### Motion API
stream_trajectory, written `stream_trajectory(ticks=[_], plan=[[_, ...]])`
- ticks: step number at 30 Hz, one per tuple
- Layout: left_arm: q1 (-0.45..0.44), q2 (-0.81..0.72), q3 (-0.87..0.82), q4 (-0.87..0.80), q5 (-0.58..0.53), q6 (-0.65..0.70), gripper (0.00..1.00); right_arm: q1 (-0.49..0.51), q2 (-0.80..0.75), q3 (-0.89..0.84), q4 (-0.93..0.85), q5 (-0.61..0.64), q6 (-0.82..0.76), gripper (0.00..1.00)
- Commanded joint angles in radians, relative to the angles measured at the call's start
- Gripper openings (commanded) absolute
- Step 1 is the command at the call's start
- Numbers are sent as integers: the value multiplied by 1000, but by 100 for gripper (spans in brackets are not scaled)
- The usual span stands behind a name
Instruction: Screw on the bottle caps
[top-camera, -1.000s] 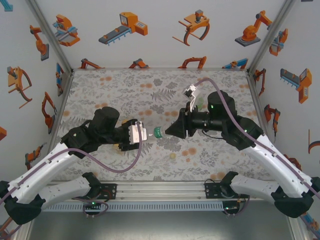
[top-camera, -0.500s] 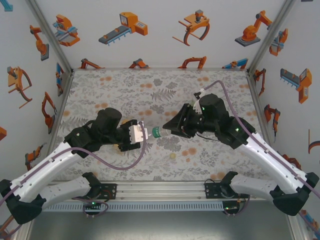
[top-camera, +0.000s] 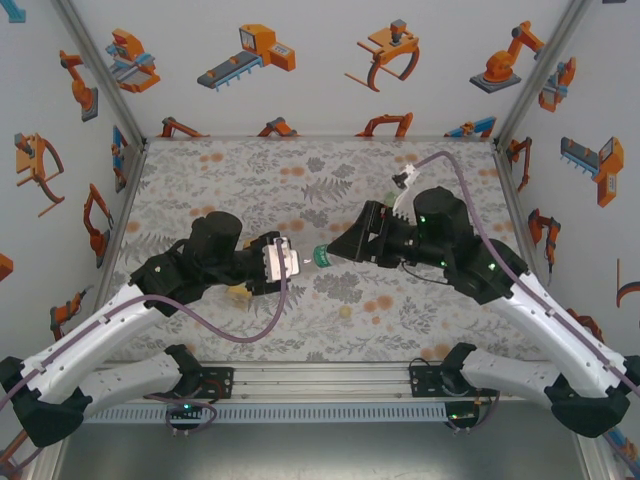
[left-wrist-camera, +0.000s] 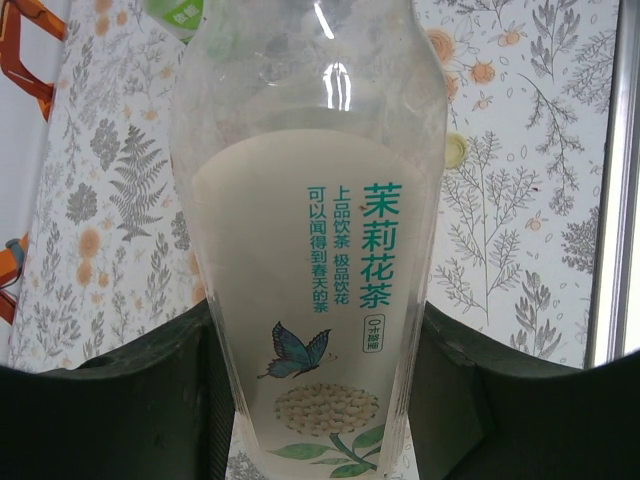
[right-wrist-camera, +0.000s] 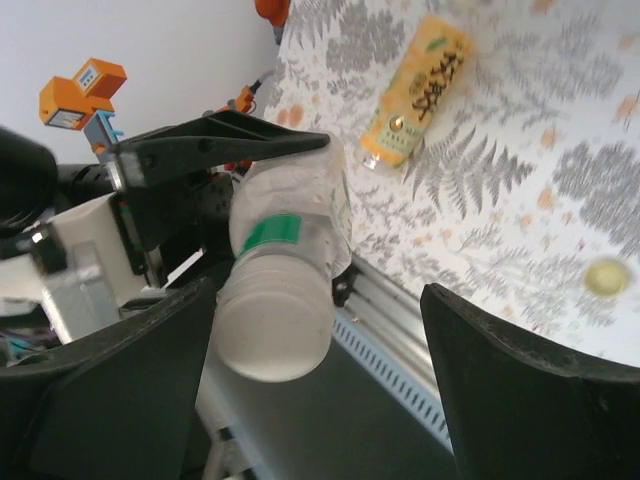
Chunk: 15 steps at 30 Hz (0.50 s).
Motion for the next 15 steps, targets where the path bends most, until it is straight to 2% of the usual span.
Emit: stream_trajectory(ticks=[1,5,11,15], plan=[[-4,-7,1,35,28,-10,0,2,-30,54,50,16,-243,75],[-5,-4,4,34,25,-5,0,2,-40,86,88,-21,-471,75],[-4,-7,7,27,24,-7,0,3,4,186,-21,-242,-917,74],[-4,-13,4,28,29,-10,0,4,1,170,-70,-358,-1193,72]])
